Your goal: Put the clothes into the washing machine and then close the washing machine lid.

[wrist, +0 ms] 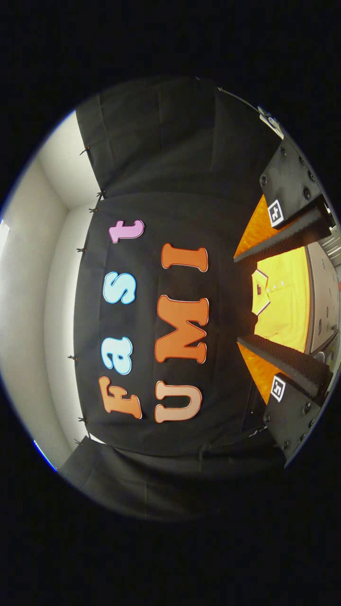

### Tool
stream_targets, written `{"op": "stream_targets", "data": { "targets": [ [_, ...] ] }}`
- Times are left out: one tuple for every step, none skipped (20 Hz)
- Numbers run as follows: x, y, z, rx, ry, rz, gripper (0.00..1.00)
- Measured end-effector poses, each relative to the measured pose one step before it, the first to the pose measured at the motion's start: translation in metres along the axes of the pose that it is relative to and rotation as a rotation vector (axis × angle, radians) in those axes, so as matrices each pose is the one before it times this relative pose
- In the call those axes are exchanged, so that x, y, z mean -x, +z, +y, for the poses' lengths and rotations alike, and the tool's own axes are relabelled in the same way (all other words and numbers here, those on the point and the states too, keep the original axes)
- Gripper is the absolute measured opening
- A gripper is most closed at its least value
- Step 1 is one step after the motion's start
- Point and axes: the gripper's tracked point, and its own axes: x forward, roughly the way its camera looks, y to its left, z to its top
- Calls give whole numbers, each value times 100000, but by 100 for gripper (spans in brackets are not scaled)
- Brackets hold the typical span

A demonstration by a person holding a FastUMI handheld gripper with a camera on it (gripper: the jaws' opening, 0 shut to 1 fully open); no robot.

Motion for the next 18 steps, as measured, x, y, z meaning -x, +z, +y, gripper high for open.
{"op": "stream_targets", "data": {
  "targets": [
    [-783, -274, -565, 756, -716, 658, 98],
    [-790, -206, -548, 412, -569, 584, 98],
    [-1026, -365, -313, 37, 207, 686, 98],
    [-961, -463, -289, -232, -180, 945, 98],
    [-1146, -573, -329, -344, 177, 1610, 98],
    [-1356, -664, -60, -1103, 1020, 1296, 98],
    [-1298, -629, 13, -696, 1009, 1537, 98],
    [-1298, -686, -246, -836, 952, 1719, 98],
    [-1490, -813, 94, -1006, 1921, 1775, 98],
    [-1121, -849, -345, -980, -267, 2167, 98],
    [-1115, -821, -372, -858, 393, 1925, 98],
    [-1710, -746, -457, -388, -423, 1986, 98],
    [-1351, -671, -413, 11, 30, 1988, 98],
    [-1424, -876, -272, 308, -349, 2134, 98],
    [-1370, -786, -245, 554, 134, 2389, 98],
    [-1260, -832, -210, 277, -191, 2146, 98],
    [-1307, -682, -120, -309, 528, 1926, 98],
    [-1377, -894, -112, -479, 237, 2603, 98]
  ]
}}
